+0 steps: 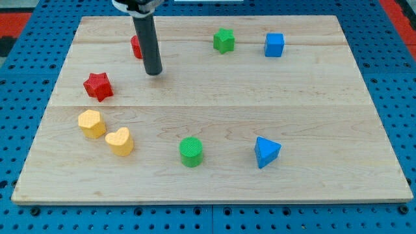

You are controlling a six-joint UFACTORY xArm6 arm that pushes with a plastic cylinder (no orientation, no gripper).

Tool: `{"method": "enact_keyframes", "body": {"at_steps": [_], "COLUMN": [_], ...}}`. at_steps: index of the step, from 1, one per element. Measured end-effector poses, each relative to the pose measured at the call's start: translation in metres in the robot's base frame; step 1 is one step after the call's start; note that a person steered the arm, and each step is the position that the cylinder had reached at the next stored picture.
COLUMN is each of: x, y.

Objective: Move the red star slightly to the top

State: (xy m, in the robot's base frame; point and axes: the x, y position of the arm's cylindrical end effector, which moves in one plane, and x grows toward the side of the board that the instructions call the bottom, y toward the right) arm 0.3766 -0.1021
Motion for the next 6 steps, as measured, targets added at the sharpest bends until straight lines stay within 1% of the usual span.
{"method": "enact_keyframes", "body": {"at_steps": [1,2,3,4,5,6], "x": [0.052,0.06,0.053,0.036,0.038,0.037], "y": [-0.023,-0.078,-0.108,-0.109,-0.106,-0.038]}}
